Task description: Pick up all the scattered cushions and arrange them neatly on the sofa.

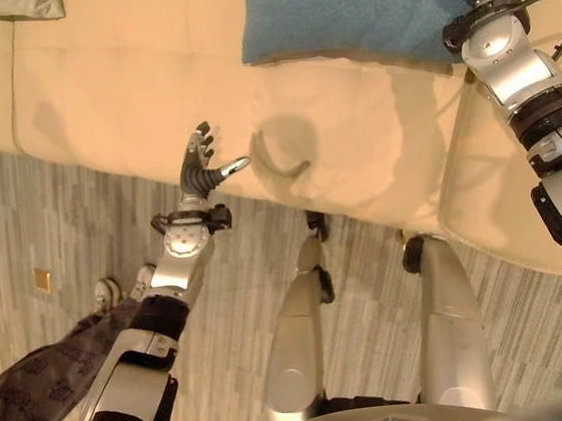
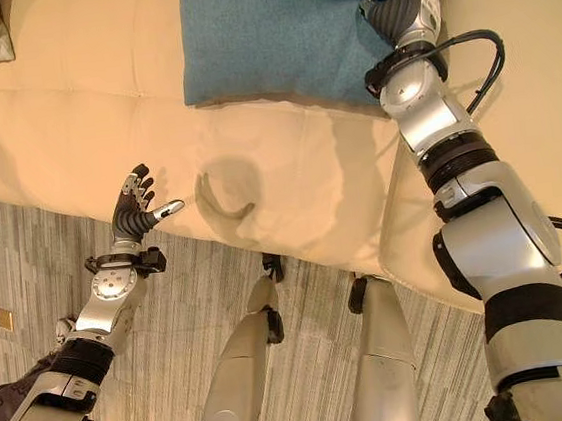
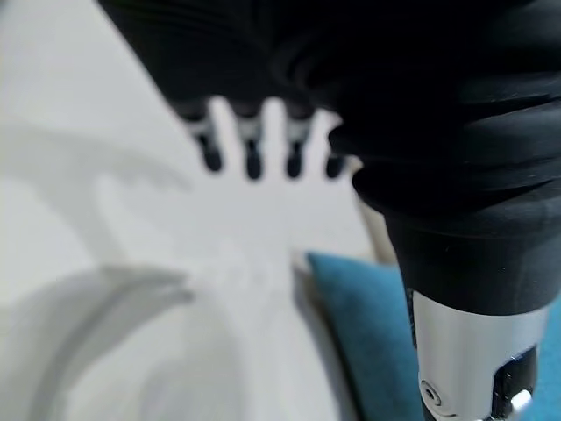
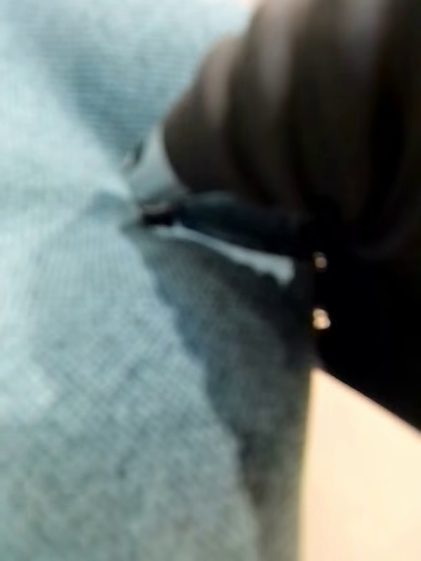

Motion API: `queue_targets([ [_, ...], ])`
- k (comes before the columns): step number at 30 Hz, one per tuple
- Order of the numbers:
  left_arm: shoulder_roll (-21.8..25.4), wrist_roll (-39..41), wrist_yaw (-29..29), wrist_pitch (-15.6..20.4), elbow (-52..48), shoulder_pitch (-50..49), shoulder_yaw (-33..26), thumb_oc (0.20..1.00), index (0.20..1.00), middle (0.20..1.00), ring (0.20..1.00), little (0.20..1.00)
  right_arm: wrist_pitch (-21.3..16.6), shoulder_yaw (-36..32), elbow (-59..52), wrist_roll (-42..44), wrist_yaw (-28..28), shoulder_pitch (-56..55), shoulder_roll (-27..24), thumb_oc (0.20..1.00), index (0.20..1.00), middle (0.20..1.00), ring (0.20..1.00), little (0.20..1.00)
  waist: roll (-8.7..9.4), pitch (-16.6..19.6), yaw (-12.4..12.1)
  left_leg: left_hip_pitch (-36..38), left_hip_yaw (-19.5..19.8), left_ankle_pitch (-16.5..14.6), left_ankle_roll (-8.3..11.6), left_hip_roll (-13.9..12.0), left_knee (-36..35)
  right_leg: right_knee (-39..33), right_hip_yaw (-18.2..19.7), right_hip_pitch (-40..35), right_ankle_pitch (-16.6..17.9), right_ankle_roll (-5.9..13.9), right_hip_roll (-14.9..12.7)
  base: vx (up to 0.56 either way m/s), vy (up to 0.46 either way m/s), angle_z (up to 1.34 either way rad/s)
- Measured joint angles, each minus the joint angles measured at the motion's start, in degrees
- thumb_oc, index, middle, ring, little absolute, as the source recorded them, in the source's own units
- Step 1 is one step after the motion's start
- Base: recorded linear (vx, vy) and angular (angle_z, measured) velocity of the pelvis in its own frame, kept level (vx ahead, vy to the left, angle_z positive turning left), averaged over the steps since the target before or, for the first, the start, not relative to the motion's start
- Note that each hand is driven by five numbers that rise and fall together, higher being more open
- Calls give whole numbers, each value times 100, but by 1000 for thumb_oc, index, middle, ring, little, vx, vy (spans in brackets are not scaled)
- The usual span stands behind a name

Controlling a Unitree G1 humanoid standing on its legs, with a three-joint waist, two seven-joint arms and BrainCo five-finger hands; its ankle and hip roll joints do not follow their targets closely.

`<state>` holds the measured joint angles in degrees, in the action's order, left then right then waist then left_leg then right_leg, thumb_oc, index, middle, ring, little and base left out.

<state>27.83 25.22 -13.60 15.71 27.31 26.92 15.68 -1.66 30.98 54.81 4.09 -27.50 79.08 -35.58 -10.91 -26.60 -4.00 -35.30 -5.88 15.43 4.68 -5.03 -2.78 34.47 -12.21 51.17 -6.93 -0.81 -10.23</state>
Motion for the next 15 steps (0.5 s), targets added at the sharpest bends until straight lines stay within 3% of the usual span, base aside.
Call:
queue_targets([
  [7,2,1,-4,3,107,199,17,1000,1000,1000,1000,1000,-4,252,253,5,28,41,-32,200,200,200,200,200,0,0,-4,3,4,17,-7,-3,-1,14,-3,2,8,-17,-1,-5,-10,0],
  [13,7,4,-26,16,117,311,185,1000,1000,1000,1000,1000,-38,249,638,18,30,116,286,200,200,200,200,200,-3,-1,30,-109,1,27,2,-8,7,91,11,162,-24,4,-3,-9,-12,0],
  [14,7,6,-44,18,120,330,186,1000,1000,1000,1000,1000,-64,246,637,15,25,171,310,235,235,235,235,235,-7,-6,41,-190,-8,40,11,6,8,139,32,269,-27,2,-14,0,0,0],
  [15,7,11,-51,18,124,358,190,1000,1000,1000,1000,1000,-64,248,623,15,21,179,336,492,492,492,492,492,-12,-10,51,-243,-12,52,21,8,5,169,42,353,-28,0,-16,0,0,0],
])
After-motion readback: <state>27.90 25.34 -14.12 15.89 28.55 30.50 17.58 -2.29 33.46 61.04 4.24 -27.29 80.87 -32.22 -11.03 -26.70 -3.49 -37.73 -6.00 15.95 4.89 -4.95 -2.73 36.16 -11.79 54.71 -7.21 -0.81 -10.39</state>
